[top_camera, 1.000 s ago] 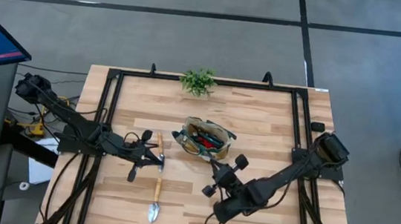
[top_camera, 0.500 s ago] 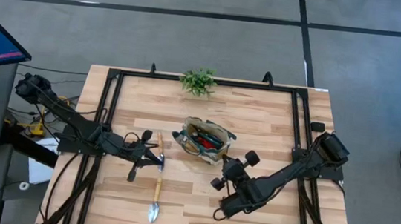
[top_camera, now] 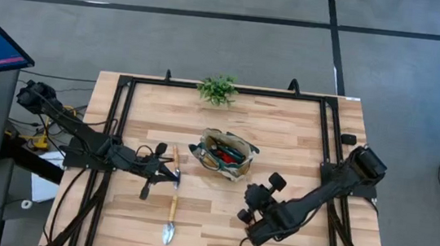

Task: Pick & Place Garden tools in Gardening bag
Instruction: Put the top trowel into the gardening bag

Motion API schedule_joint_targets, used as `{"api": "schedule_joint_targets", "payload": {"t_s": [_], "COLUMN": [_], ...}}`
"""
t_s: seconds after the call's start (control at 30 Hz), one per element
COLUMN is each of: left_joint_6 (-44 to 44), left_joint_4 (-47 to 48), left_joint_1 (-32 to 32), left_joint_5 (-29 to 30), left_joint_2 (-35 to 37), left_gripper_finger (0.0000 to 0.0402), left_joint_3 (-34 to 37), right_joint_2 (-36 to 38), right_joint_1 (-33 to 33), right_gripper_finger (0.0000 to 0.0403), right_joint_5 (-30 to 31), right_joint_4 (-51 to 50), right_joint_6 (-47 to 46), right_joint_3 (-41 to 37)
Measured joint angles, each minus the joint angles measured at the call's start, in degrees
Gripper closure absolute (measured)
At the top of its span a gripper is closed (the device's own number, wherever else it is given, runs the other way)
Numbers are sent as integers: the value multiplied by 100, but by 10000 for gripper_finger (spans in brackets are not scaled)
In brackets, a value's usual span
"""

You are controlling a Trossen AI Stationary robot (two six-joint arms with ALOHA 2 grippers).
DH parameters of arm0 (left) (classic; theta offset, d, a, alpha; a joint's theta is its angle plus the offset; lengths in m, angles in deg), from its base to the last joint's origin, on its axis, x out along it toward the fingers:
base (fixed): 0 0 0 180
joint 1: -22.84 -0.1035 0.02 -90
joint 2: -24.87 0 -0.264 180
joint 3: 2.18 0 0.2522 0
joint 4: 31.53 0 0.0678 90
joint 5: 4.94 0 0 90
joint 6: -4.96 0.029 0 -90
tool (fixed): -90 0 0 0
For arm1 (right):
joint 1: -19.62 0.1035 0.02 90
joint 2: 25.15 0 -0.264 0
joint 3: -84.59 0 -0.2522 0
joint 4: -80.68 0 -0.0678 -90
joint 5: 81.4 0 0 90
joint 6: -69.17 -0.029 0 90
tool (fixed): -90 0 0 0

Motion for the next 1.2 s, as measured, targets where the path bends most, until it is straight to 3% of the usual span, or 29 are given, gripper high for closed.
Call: {"api": "schedule_joint_targets", "payload": {"t_s": [0.17, 0.57, 0.8, 1.2], "left_joint_6": [-5, -76, -63, -63], "left_joint_4": [-1, 292, 255, 259], "left_joint_1": [0, -1, 0, 0], "left_joint_5": [-169, -302, -299, -298], "left_joint_2": [0, -22, -20, -20], "left_gripper_finger": [399, 399, 399, 399], "left_joint_3": [0, 2, 2, 2], "right_joint_2": [99, 92, 92, 90], "right_joint_1": [97, 128, -122, -1083], "right_gripper_finger": [403, 403, 403, 403], "right_joint_5": [-387, -367, -431, -1706], "right_joint_4": [-87, 338, 1483, 2923], "right_joint_6": [131, 328, 1990, 4393], "right_joint_3": [-22, -57, -56, -57]}}
